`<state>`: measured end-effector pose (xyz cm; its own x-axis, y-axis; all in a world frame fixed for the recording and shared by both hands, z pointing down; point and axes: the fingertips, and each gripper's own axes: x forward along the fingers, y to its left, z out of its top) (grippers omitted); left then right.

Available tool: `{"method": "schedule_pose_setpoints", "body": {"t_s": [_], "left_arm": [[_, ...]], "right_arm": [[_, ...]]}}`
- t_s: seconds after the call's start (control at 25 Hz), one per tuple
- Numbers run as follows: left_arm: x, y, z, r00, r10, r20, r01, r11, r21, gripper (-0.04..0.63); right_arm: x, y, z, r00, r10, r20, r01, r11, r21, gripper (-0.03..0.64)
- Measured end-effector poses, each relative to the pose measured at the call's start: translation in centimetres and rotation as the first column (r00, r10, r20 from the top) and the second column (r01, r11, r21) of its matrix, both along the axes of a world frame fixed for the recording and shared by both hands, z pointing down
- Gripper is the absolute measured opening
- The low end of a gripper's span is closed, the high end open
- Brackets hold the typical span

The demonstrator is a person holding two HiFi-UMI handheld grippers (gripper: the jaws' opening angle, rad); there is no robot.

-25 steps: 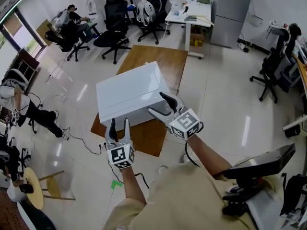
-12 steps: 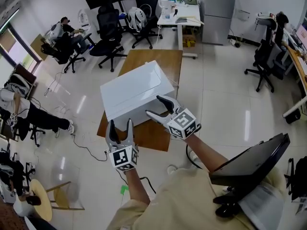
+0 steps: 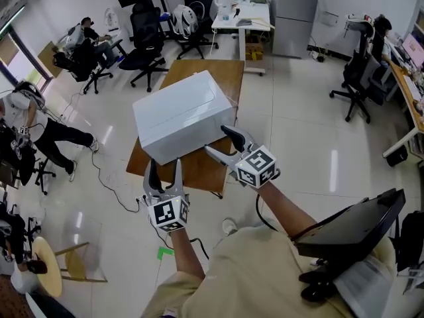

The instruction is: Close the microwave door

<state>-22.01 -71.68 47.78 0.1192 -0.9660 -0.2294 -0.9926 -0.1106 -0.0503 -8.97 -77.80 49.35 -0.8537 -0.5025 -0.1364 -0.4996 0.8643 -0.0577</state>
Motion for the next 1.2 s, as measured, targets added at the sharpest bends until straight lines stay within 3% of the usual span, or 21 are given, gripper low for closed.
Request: {"method": "schedule_pose_setpoints", "body": {"t_s": [0.36,0.56,0.64,0.72,0.84,1.0,1.2], "left_arm": [[11.3,8.6,-0.4,0.997,-0.003,0.077,0.001,1.0,0.019,0.295],[24.3,16.0,6.5,0.995,-0.017,0.095,0.025,0.996,-0.088,0.295],[27.4,17.3,9.6,0.994,-0.018,0.11,0.032,0.991,-0.129,0.295],[28.7,17.6,10.7,0.994,-0.029,0.107,0.045,0.987,-0.152,0.295],[30.3,18.8,7.6,0.995,-0.026,0.094,0.038,0.991,-0.125,0.295],[31.4,21.9,2.9,0.993,0.002,0.121,0.004,0.999,-0.048,0.293],[31.8,26.3,1.2,0.987,-0.008,0.161,0.006,1.0,0.008,0.293]], "right_arm": [[11.7,8.4,1.1,0.999,0.013,0.038,-0.014,0.999,0.031,0.318],[27.6,13.9,12.6,0.996,0.069,0.061,-0.06,0.988,-0.144,0.318],[30.8,14.5,15.9,0.996,0.074,0.057,-0.061,0.979,-0.195,0.318],[31.8,14.6,16.4,0.997,0.057,0.055,-0.044,0.976,-0.211,0.318],[32.4,16.2,12.3,0.995,0.039,0.09,-0.022,0.983,-0.183,0.318],[32.1,21.0,5.3,0.992,0.031,0.123,-0.024,0.998,-0.061,0.318],[32.8,26.9,1.1,0.99,0.052,0.135,-0.057,0.998,0.034,0.318]]}}
